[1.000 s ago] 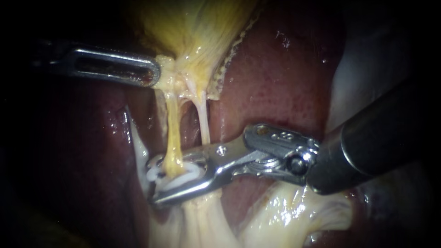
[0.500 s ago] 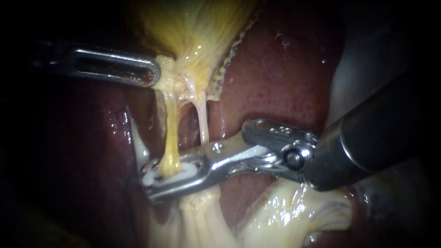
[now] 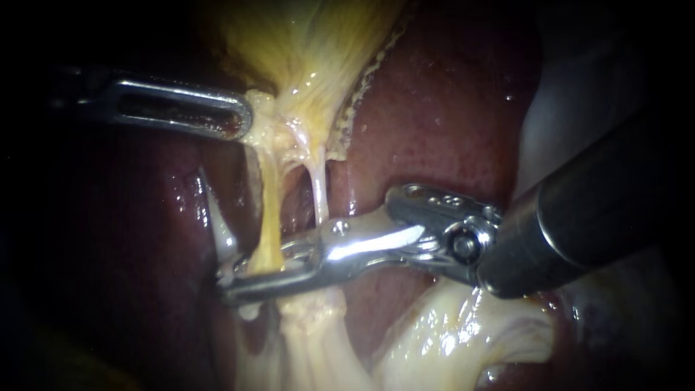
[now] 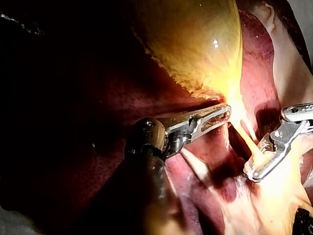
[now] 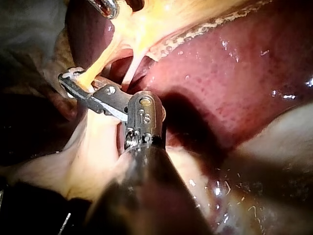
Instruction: Clipping second clip left tube
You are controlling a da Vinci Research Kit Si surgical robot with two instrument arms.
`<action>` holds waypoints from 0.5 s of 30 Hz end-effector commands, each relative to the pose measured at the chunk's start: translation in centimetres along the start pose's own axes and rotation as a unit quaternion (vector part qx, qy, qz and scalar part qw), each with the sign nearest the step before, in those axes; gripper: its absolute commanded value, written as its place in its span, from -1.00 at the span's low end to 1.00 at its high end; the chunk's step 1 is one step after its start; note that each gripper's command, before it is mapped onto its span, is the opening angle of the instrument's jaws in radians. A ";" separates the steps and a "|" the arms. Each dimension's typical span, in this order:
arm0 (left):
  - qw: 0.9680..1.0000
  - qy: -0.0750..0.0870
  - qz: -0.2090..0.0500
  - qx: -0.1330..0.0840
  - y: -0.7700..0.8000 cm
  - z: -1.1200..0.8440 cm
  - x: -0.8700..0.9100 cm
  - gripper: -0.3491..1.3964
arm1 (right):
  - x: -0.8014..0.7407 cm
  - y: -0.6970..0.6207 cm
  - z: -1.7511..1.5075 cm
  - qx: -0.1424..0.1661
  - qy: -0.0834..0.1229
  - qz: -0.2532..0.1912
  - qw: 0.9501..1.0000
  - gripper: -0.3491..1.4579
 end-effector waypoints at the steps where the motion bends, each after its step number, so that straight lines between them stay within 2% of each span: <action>1: 1.000 0.000 0.000 0.000 0.00 0.00 0.00 -1.00 | -0.02 -0.01 0.00 -0.002 -0.005 -0.001 1.000 -1.00; 15: 1.000 0.000 0.000 0.000 0.00 0.00 0.00 -1.00 | -0.02 -0.02 0.00 -0.006 -0.008 -0.001 1.000 -1.00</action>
